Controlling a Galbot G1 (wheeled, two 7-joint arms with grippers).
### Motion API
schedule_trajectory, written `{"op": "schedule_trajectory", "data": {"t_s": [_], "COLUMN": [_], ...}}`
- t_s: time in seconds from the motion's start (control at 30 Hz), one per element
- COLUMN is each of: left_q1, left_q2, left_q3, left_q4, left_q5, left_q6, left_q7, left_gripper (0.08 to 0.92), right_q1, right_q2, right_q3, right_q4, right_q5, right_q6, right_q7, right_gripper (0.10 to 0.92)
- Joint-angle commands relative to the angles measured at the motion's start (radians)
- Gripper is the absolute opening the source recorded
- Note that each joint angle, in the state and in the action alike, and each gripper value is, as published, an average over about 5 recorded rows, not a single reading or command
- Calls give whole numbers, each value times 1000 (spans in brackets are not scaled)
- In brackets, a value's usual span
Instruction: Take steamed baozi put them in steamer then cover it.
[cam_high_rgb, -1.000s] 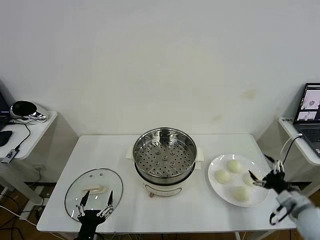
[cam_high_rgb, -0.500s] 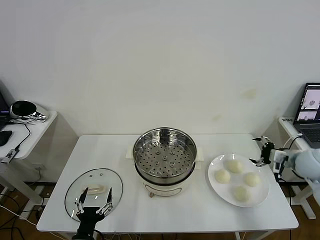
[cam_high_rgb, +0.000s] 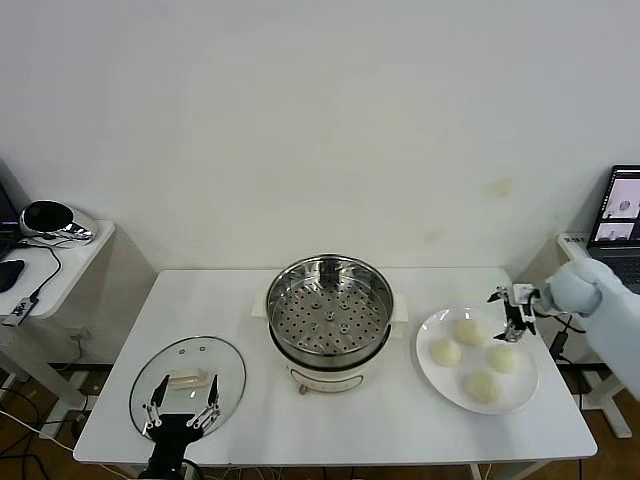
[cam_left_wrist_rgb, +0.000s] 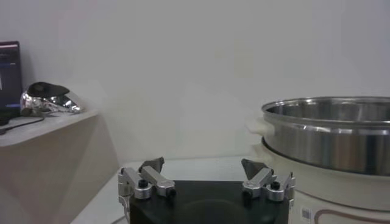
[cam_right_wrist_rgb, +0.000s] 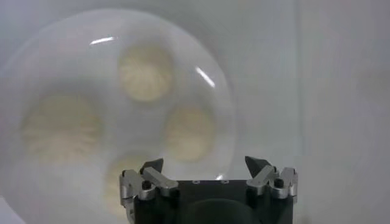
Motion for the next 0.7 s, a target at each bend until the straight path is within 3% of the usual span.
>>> {"op": "schedule_trajectory", "data": {"t_s": [0.03,0.47,0.7], "left_q1": [1,10,13], "left_q2": [1,-2,-6], "left_q3": [-2,-14,-11], "left_q4": [-1,-3,-4], "left_q5": [3,13,18], "left_q6": [0,-7,-8], "left_q7": [0,0,0], "left_gripper": [823,823,823], "right_q1": [115,104,96], "right_q2": [78,171,172], "right_q3": [-138,-127,-127], "right_q4": [-124,-218,-215], "right_q5": [-2,-46,-54], "right_q6": [14,28,26], "right_q7": [-45,-30,-38], "right_gripper": [823,821,775]}}
